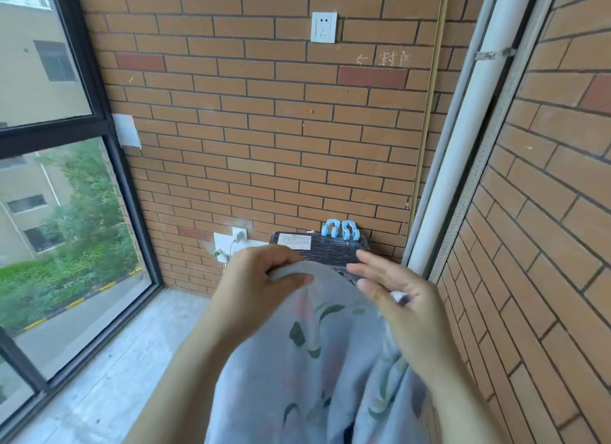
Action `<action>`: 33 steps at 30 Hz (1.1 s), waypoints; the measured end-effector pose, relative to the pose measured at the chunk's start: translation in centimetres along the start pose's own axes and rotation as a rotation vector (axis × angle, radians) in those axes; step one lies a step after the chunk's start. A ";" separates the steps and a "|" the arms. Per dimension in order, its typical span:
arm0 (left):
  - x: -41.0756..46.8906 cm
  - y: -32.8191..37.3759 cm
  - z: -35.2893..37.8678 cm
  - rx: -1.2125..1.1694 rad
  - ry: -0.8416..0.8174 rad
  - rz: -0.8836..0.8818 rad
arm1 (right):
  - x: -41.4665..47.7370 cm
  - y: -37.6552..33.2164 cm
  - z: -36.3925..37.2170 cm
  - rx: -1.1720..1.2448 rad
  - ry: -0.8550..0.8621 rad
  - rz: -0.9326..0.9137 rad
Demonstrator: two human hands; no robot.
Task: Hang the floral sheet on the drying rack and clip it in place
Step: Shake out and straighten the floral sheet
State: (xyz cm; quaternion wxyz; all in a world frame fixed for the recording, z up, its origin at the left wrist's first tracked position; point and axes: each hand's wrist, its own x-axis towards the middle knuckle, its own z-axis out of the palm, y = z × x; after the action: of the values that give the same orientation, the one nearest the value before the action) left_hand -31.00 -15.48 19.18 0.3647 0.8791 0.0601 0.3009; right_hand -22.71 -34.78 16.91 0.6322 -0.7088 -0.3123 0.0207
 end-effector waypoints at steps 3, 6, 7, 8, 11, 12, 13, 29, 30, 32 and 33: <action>-0.6 0.8 0.5 -0.031 -0.023 0.034 | -0.3 0.4 1.6 -0.026 -0.177 0.073; -1.1 0.7 0.6 -0.063 -0.039 0.048 | -0.4 1.3 2.1 -0.115 -0.106 0.049; -1.3 0.4 0.7 -0.076 -0.065 0.040 | -0.4 1.6 2.0 -0.140 -0.059 0.027; -1.5 -0.2 0.8 -0.118 -0.112 0.014 | -0.4 1.8 1.8 -0.176 -0.015 -0.006; -2.4 -2.2 1.0 -0.316 -0.241 -0.065 | -0.3 1.6 0.8 -0.273 0.101 -0.105; -2.7 -2.8 1.0 -0.338 -0.232 -0.083 | -0.2 1.3 0.4 -0.292 0.132 -0.124; -2.9 -3.5 0.9 -0.359 -0.217 -0.104 | -0.1 1.0 -0.1 -0.301 0.157 -0.139; -1.3 -2.4 -3.9 0.385 0.394 -0.017 | 0.1 -0.8 -3.5 -0.414 0.359 -0.243; -0.9 -2.9 -3.9 0.415 0.338 -0.030 | 0.5 -0.6 -3.8 -0.436 0.370 -0.229; -1.1 -4.6 -3.4 0.416 0.186 -0.103 | 0.7 0.4 -4.1 -0.490 0.361 -0.170; -1.7 -5.3 -3.1 0.379 0.138 -0.127 | 0.5 1.0 -4.2 -0.504 0.363 -0.136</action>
State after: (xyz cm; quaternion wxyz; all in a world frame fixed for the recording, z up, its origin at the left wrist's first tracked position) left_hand -33.56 -10.34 16.51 0.2060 0.9036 0.1959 0.3203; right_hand -20.13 -38.25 16.96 0.4820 -0.8127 -0.2365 -0.2263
